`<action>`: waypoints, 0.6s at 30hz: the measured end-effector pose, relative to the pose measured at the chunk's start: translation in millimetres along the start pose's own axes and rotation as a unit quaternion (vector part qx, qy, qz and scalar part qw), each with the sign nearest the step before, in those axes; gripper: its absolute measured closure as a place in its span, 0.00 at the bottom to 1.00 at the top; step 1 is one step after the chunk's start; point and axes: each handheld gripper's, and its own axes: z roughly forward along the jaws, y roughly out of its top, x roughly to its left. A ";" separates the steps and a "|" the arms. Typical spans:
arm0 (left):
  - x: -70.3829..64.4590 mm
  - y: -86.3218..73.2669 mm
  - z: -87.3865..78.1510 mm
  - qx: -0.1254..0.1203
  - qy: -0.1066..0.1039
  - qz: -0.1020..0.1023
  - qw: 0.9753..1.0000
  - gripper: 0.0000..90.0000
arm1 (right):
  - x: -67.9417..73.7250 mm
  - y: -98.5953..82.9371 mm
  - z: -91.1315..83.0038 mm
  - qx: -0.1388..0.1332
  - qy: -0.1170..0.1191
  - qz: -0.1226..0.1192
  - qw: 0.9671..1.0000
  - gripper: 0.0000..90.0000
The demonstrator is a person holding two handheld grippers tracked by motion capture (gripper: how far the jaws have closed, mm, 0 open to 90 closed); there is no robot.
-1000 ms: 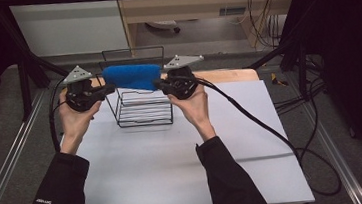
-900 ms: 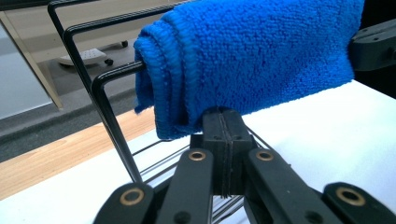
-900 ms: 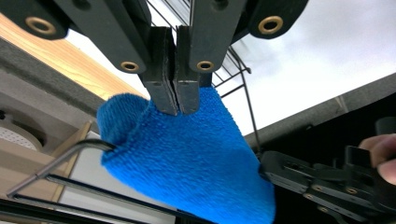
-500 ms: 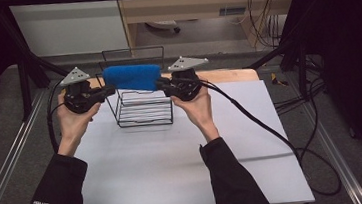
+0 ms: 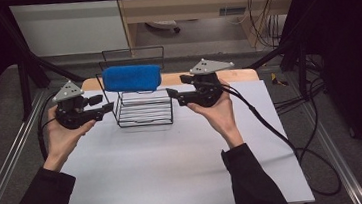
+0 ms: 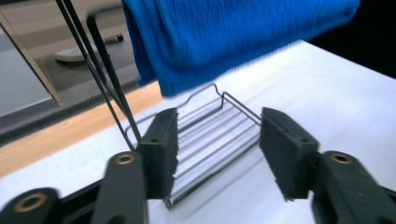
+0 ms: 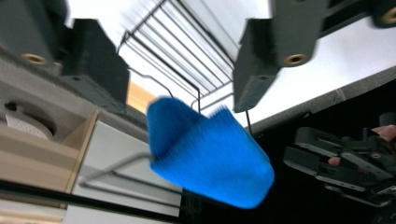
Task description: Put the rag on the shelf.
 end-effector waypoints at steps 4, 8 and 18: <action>-2.5 -15.1 -0.8 0.010 -0.001 0.000 1.000 0.39 | -8.1 -14.7 -12.6 0.011 -0.002 0.012 1.000 0.25; -3.6 -30.6 -0.8 0.010 -0.009 -0.009 1.000 0.31 | -17.6 -31.9 -25.8 0.018 -0.003 0.027 0.999 0.17; -10.2 -73.9 10.9 0.038 -0.018 -0.024 0.999 0.11 | -38.7 -90.1 -55.3 0.035 -0.012 0.058 0.998 0.07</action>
